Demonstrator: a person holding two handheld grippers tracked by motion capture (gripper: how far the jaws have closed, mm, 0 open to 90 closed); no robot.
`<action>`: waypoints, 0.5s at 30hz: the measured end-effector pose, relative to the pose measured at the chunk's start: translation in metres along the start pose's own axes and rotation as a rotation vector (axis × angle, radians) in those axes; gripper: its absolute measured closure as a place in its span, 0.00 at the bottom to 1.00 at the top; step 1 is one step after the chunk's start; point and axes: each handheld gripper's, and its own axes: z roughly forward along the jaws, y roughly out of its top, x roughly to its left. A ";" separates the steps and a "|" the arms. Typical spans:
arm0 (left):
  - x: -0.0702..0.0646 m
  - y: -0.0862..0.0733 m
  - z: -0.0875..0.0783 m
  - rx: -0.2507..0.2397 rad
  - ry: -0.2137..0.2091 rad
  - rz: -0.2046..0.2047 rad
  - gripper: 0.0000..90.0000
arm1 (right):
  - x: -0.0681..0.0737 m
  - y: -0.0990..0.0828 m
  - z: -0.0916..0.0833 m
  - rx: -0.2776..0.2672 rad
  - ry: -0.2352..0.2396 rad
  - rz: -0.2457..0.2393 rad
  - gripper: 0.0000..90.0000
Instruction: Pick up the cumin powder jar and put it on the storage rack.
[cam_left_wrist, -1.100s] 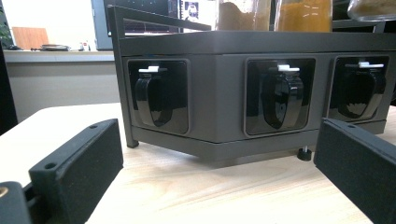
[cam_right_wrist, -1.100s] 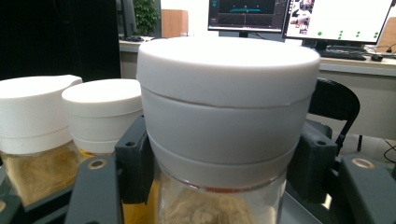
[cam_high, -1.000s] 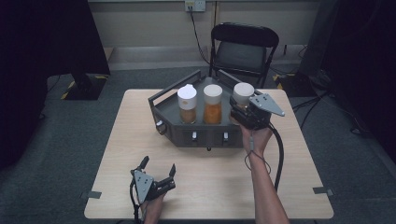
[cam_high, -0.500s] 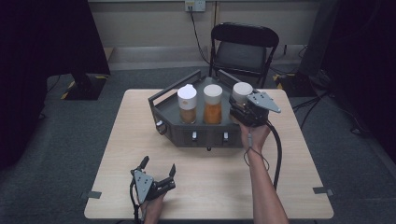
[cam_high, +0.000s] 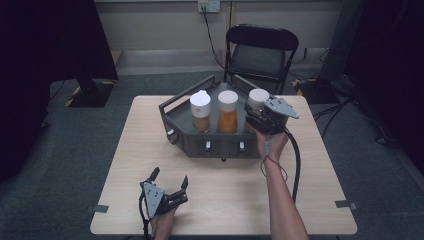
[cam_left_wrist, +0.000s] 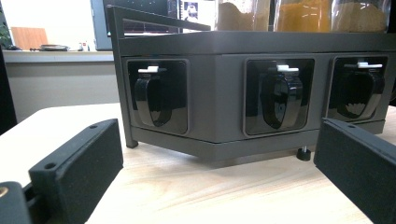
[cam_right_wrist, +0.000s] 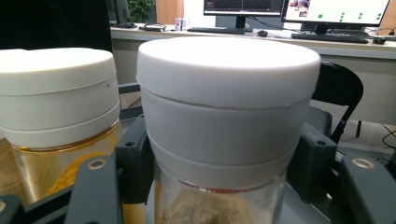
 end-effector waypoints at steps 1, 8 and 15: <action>0.000 0.000 0.000 0.000 0.000 0.000 0.01 | 0.000 0.000 0.000 0.001 0.000 0.001 0.39; 0.000 0.000 0.000 0.000 -0.001 0.000 0.01 | 0.000 0.002 0.001 0.014 0.001 0.000 0.39; 0.000 0.000 0.000 0.000 -0.001 0.000 0.01 | -0.002 0.003 0.004 0.029 -0.004 -0.002 0.39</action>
